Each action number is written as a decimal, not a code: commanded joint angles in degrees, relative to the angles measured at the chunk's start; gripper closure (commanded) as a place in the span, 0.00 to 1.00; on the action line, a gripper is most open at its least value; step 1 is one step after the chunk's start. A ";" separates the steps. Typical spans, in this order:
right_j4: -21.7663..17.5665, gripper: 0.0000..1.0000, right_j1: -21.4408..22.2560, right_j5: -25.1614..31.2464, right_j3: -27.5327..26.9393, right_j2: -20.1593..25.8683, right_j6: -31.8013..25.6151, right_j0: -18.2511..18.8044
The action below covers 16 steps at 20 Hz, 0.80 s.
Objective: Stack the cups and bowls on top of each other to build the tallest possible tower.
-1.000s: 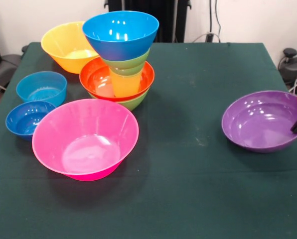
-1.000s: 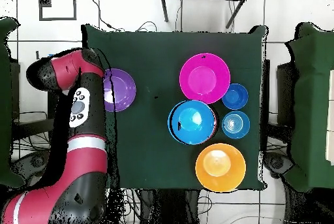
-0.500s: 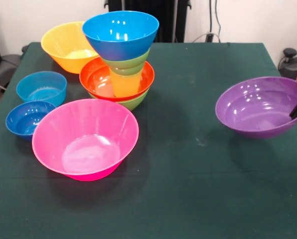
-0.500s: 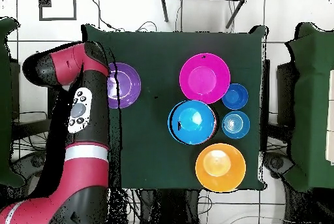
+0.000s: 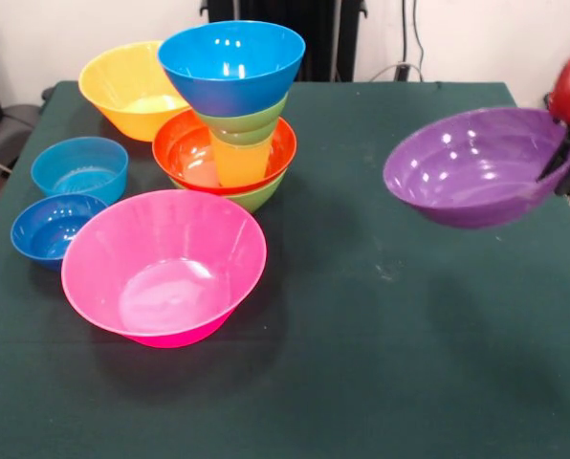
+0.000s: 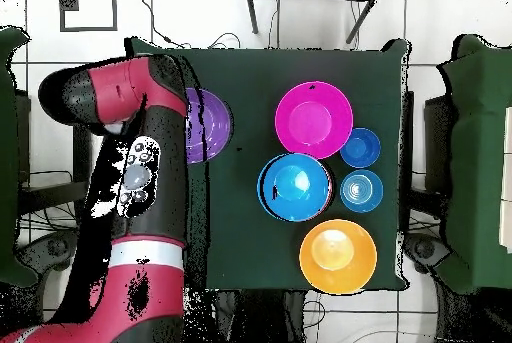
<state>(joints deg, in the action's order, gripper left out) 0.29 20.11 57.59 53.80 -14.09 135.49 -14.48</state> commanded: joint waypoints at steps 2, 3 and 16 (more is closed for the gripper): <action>-1.92 1.00 11.17 4.14 10.98 2.20 -6.85 2.54; -2.29 1.00 11.67 4.35 11.11 1.99 -6.75 2.52; -4.53 1.00 20.31 15.27 11.59 1.33 -11.49 4.96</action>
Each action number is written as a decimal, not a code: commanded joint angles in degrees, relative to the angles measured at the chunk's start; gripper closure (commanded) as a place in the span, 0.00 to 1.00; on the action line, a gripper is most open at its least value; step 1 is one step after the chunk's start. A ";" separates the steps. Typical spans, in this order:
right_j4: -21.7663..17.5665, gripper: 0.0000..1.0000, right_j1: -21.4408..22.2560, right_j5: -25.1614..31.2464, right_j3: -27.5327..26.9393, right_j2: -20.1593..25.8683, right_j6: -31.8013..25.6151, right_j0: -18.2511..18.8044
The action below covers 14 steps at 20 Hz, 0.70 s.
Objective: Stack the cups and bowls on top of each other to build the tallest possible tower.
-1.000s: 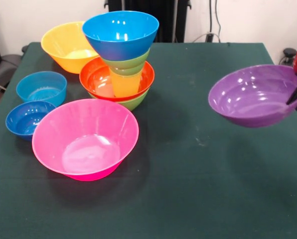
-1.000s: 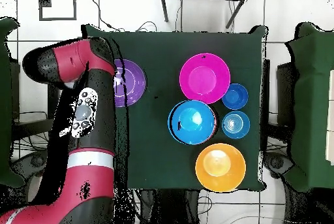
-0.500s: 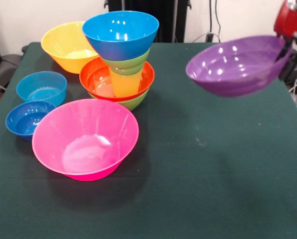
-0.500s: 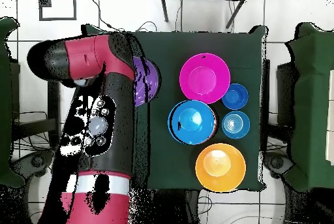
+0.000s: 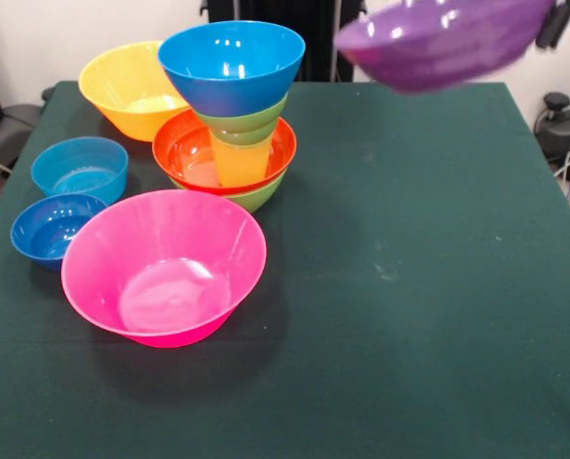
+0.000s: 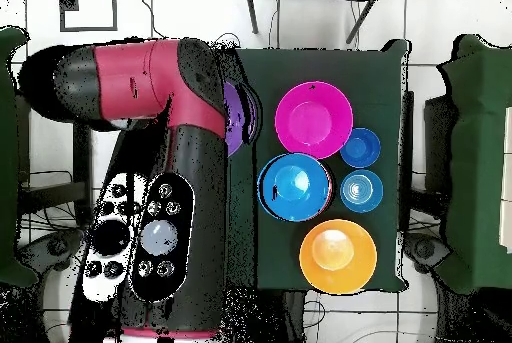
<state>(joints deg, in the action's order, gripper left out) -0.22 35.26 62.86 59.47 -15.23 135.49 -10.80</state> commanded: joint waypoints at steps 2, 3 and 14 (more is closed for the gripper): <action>-4.61 1.00 5.64 10.62 6.32 1.93 -10.82 1.29; -4.96 1.00 6.23 9.81 7.08 1.60 -10.31 1.23; -6.31 1.00 11.19 4.37 13.61 4.25 -15.32 4.48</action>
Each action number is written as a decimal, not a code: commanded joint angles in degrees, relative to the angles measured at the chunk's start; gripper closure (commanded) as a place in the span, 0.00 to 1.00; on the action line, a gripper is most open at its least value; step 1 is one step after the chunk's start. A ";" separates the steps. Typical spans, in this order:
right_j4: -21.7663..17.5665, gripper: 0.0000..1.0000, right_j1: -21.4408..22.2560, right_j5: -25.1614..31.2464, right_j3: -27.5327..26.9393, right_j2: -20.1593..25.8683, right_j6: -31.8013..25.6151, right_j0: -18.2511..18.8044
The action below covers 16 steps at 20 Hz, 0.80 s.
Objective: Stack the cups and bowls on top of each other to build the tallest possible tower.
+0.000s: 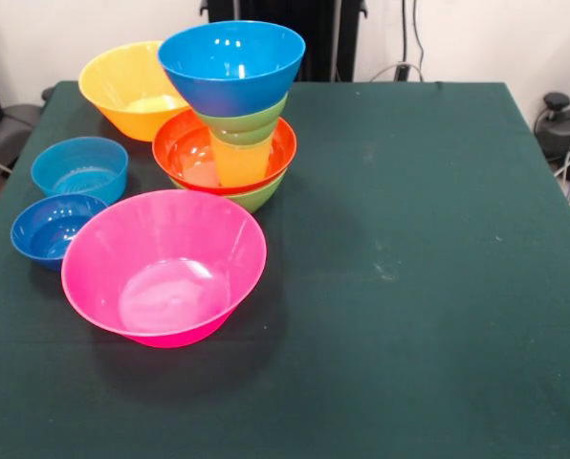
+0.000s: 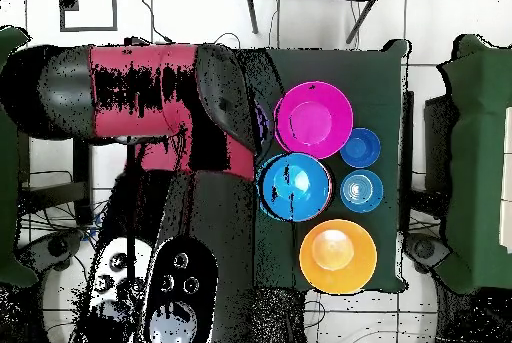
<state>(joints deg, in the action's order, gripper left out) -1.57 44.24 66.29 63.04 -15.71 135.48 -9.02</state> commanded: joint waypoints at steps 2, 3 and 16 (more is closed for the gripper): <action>-6.24 1.00 2.32 -0.03 9.98 4.84 -15.77 2.82; -6.59 1.00 2.35 -0.79 10.38 5.06 -15.89 3.09; -9.95 1.00 4.86 -11.13 18.26 9.24 -18.96 8.42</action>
<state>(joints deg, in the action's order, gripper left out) -6.73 48.55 58.60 72.15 -13.62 134.48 -2.66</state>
